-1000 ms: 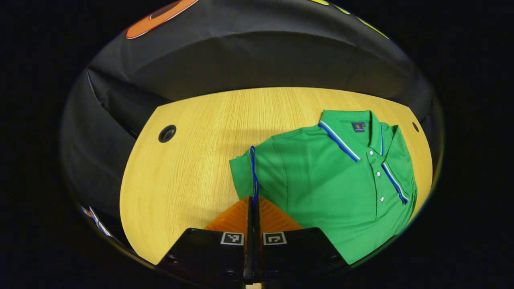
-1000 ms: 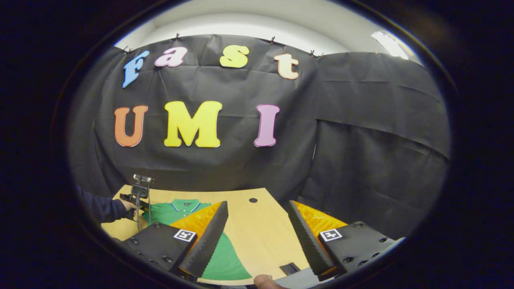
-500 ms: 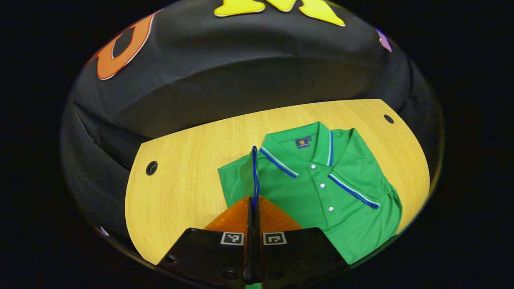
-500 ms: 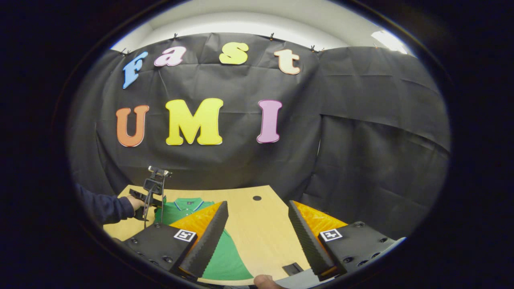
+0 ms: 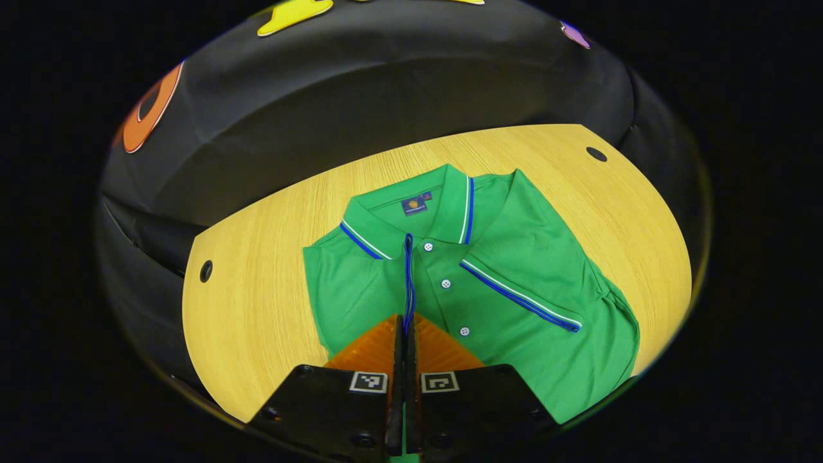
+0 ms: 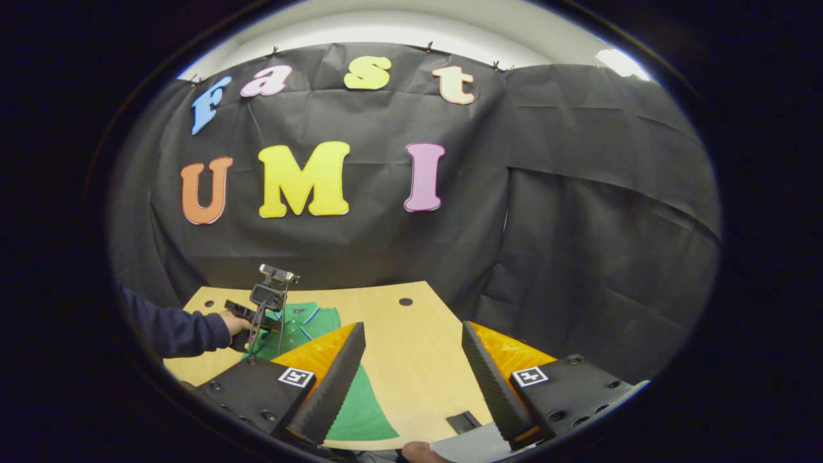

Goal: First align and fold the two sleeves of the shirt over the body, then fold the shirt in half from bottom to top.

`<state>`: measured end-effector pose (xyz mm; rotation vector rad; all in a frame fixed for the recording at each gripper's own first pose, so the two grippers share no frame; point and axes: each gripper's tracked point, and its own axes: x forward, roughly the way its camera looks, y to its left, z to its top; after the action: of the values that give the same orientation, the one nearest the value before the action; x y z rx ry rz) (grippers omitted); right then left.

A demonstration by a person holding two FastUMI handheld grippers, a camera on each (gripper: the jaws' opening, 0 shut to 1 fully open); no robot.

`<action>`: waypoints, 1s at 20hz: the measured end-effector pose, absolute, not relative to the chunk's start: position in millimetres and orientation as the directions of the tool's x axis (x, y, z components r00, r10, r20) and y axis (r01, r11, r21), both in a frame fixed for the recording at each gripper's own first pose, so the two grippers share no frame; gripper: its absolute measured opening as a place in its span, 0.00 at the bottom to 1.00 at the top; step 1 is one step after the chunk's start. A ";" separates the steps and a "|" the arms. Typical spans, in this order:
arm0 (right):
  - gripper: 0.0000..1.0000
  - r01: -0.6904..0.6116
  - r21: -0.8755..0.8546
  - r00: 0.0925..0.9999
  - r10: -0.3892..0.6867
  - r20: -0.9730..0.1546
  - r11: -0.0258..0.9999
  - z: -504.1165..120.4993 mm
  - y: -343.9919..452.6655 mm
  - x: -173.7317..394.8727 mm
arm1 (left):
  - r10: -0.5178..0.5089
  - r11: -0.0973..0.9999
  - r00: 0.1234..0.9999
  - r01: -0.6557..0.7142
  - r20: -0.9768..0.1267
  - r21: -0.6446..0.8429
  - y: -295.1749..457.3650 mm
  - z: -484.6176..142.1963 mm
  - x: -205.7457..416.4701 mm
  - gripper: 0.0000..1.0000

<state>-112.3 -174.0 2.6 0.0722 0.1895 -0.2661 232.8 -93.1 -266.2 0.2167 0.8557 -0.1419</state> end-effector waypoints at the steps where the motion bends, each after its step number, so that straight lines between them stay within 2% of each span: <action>1: 0.96 0.260 0.042 0.949 -0.247 -0.197 0.965 2.3 -173.5 -112.4 | -0.039 0.970 0.644 0.209 -0.764 0.127 -94.4 -266.6 231.1 0.07; 4: 0.96 0.244 0.034 0.954 -0.233 -0.189 0.969 3.3 -175.4 -107.8 | -0.061 0.977 0.630 0.197 -0.774 0.083 -96.9 -270.0 224.5 0.16; 7: 0.96 0.226 0.048 0.957 -0.213 -0.197 0.973 0.4 -176.7 -96.5 | -0.111 0.982 0.637 0.186 -0.762 0.013 -100.6 -257.6 210.7 0.49; 8: 0.95 0.217 0.052 0.959 -0.203 -0.199 0.975 -1.0 -177.1 -90.4 | -0.118 0.984 0.643 0.180 -0.757 -0.001 -98.0 -255.3 205.7 0.49; 9: 0.95 0.211 0.055 0.960 -0.196 -0.200 0.976 -2.3 -176.8 -84.0 | -0.122 0.984 0.647 0.176 -0.752 -0.008 -94.5 -253.5 199.3 0.71; 11: 0.94 0.181 0.060 0.960 -0.163 -0.226 0.982 -13.1 -169.2 -67.4 | -0.102 0.988 0.664 0.153 -0.741 0.002 -79.2 -249.1 182.7 0.77; 13: 0.94 0.145 0.041 0.944 -0.126 -0.303 0.989 -42.3 -159.9 -53.3 | -0.099 0.992 0.670 0.126 -0.735 -0.019 -67.6 -250.2 159.5 0.80; 14: 0.94 0.124 0.040 0.936 -0.104 -0.336 0.991 -53.5 -153.1 -46.0 | -0.094 0.994 0.666 0.107 -0.740 -0.031 -60.6 -251.8 146.0 0.85; 15: 0.95 0.101 0.039 0.928 -0.080 -0.364 0.994 -63.5 -145.8 -40.0 | -0.093 0.995 0.655 0.091 -0.750 -0.043 -54.4 -258.4 133.8 1.00; 20: 0.95 -0.004 0.085 0.812 0.053 -0.581 0.996 -146.2 -108.2 -24.5 | -0.042 0.999 0.607 0.003 -0.794 -0.051 -10.6 -293.0 63.8 0.99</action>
<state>-24.5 -108.2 -146.2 0.0811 0.6225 0.0303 63.8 -10.6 -293.0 -0.0459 0.9186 -0.0257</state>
